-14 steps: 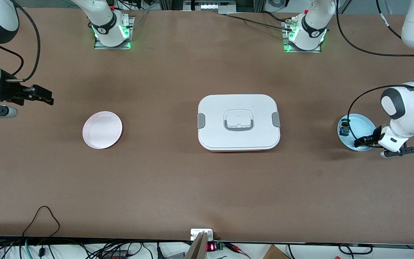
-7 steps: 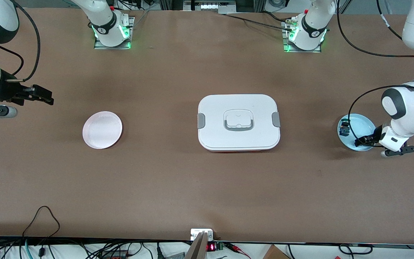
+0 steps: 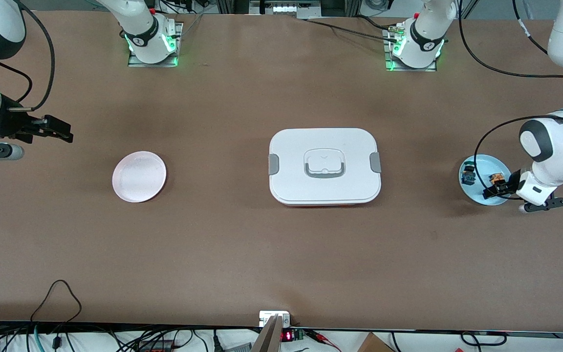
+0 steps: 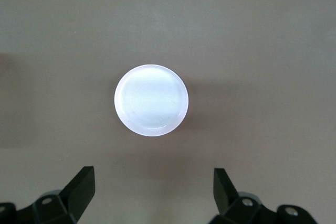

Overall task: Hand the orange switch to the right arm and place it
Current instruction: 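Lower the left gripper around the orange-topped switch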

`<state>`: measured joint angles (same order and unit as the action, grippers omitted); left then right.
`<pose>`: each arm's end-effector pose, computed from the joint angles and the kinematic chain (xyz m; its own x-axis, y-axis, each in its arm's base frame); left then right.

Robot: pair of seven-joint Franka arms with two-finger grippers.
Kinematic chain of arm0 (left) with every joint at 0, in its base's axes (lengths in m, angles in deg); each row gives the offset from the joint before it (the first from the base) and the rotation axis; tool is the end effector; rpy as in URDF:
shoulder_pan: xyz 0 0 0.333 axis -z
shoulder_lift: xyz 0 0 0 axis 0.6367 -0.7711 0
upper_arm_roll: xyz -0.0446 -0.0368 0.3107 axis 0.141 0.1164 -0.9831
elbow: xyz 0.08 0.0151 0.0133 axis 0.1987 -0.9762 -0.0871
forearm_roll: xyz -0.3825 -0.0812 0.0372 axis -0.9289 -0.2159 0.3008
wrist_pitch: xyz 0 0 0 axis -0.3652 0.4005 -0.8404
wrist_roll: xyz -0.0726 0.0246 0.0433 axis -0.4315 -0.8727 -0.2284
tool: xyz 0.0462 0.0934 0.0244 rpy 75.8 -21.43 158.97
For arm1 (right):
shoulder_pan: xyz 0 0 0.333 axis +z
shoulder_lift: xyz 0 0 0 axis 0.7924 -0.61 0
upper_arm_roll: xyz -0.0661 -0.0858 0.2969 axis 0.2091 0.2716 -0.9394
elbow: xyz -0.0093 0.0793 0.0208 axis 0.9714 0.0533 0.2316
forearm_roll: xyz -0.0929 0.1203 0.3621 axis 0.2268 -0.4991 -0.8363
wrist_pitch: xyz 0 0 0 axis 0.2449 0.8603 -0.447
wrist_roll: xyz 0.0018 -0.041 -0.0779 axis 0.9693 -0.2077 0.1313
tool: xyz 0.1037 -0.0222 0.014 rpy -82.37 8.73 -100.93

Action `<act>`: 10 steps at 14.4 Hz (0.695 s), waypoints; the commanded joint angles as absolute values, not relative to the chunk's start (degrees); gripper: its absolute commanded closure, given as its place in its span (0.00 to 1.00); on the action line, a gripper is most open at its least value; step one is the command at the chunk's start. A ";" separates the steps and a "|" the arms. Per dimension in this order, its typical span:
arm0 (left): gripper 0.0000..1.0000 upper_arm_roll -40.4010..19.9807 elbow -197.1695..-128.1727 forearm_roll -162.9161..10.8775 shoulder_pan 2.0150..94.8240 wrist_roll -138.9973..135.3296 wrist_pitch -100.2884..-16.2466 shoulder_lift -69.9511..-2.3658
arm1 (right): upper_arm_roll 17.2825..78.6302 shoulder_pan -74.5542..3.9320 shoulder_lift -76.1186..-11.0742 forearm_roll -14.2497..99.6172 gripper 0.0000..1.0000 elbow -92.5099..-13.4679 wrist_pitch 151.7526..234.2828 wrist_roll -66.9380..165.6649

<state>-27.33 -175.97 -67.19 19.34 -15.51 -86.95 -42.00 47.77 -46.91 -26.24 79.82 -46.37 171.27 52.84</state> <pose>0.5828 0.2021 0.1908 0.9772 0.2108 0.0237 0.2107 -0.9775 0.0089 0.5868 0.0045 0.5506 0.9961 0.0312 -0.0822 0.0322 -0.9994 0.0112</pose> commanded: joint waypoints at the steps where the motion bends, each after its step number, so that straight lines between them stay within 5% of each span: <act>1: 0.00 -26.95 -175.37 -66.41 19.24 -15.67 -85.86 -41.83 | 47.60 -47.22 -25.67 79.71 0.00 -46.16 170.39 51.93; 10: 0.00 -27.04 -175.37 -66.06 18.80 -28.20 -82.70 -39.55 | 47.60 -47.22 -25.67 79.71 0.00 -46.16 170.39 51.93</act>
